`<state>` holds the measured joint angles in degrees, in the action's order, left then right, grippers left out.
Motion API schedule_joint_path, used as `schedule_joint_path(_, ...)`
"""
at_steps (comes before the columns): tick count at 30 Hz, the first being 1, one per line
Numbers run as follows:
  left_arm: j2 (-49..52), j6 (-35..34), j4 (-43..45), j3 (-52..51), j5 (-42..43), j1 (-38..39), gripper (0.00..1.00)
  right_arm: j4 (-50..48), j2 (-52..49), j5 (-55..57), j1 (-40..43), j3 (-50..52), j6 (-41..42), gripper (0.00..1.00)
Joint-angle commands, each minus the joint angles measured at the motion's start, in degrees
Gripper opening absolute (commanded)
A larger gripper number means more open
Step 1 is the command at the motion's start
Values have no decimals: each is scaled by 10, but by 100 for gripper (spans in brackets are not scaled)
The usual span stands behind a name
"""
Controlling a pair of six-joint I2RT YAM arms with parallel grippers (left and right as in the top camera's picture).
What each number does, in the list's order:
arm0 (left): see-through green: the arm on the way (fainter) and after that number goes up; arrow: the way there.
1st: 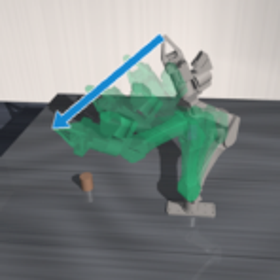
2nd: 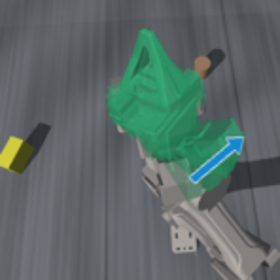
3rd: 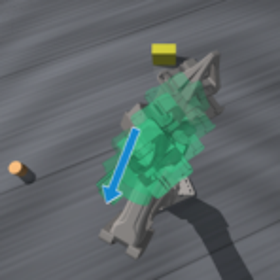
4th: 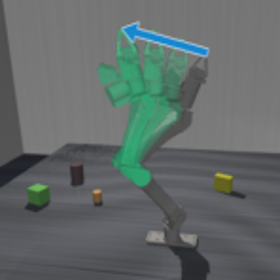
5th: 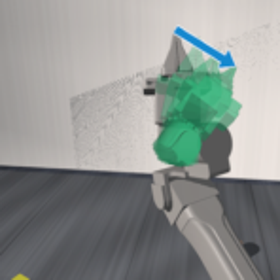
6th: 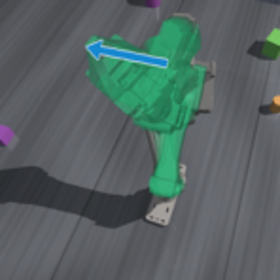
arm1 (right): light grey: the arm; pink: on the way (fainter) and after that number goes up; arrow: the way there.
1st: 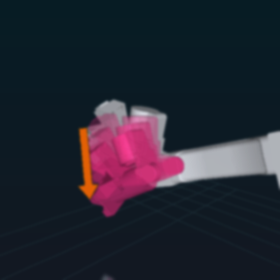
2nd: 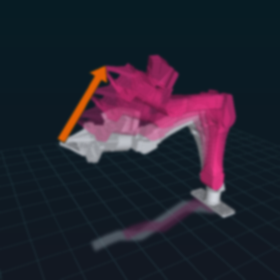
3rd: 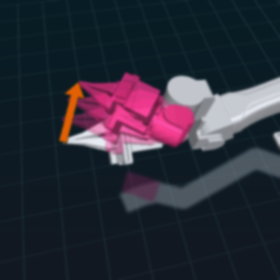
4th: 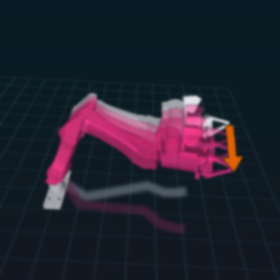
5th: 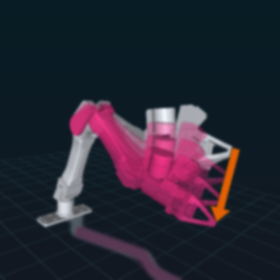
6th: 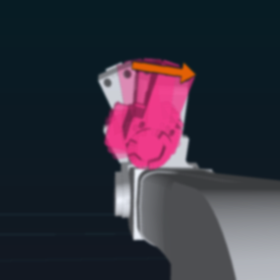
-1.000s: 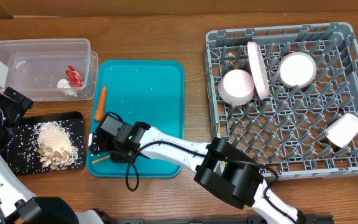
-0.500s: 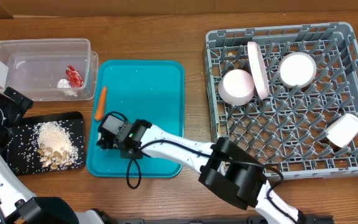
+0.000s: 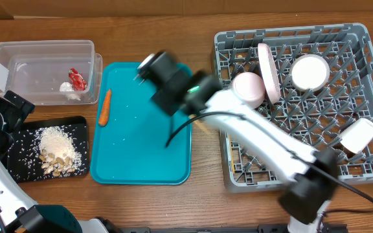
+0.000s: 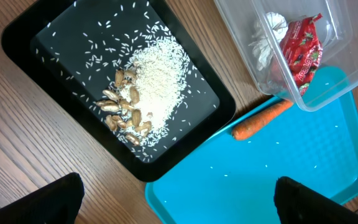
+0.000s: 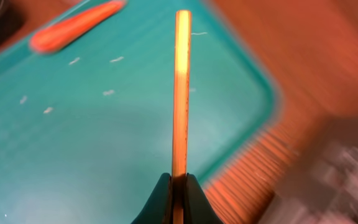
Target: Sort waste into correct bins and load items into the dishwasher
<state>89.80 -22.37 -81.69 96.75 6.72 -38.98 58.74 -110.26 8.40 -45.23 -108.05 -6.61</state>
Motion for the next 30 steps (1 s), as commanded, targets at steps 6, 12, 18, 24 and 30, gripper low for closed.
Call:
schedule_joint_path(6, -1, -3, 0, 9, 6, 24, 100, 134, 47, -48, 148, -6, 84, 4)
schedule_joint_path(12, -1, 13, 13, 9, 5, 89, 100, 141, 46, -141, 218, 47, 101, 4)
schedule_joint_path(18, -1, 20, 22, 9, -10, 171, 100, 108, 46, -184, 226, 110, 116, 4)
schedule_joint_path(24, -1, 21, 24, 9, -26, 235, 100, 73, 45, -179, 227, 153, 129, 4)
schedule_joint_path(30, -1, 21, 26, 9, -29, 275, 100, 58, 45, -139, 229, 176, 147, 4)
